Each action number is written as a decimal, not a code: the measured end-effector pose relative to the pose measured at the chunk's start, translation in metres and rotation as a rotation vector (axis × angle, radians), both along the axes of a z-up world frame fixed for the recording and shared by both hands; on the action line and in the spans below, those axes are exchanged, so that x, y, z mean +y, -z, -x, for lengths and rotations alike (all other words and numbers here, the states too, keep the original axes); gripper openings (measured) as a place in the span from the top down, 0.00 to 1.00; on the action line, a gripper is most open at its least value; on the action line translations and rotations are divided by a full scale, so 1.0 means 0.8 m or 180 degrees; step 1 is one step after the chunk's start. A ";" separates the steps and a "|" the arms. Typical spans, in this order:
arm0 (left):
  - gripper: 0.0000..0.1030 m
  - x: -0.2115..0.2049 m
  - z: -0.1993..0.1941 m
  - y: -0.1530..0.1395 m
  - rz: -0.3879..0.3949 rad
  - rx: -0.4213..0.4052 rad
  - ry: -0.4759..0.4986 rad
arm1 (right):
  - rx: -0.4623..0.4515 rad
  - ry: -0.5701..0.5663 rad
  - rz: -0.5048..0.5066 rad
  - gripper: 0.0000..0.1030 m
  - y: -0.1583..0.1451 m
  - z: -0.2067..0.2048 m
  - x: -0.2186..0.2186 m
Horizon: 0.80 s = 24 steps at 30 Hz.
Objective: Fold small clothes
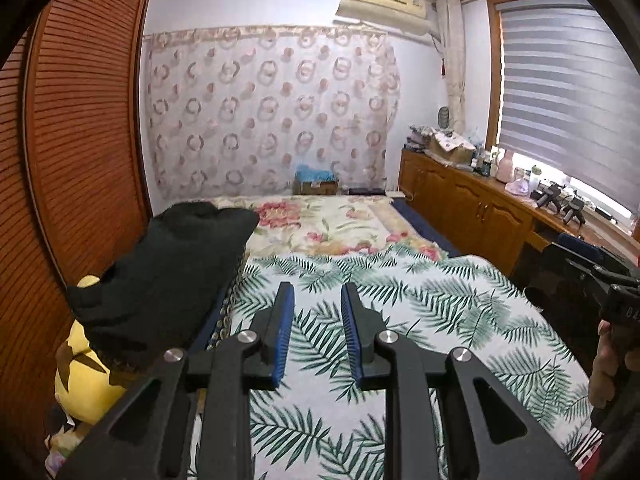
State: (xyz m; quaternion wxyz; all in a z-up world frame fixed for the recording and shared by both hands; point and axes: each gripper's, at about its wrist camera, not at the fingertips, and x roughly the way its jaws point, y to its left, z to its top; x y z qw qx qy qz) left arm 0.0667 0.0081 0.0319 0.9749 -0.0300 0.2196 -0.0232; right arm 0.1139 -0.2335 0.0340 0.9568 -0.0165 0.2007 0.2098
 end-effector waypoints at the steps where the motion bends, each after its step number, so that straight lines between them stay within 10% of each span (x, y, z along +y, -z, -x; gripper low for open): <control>1: 0.78 -0.001 0.002 -0.006 0.0002 -0.0033 0.0004 | -0.0026 0.0023 -0.0019 0.12 -0.004 0.003 -0.006; 24: 0.77 -0.003 0.025 -0.038 -0.0082 -0.0278 -0.0044 | -0.0305 0.0264 -0.0053 0.12 -0.031 0.034 -0.020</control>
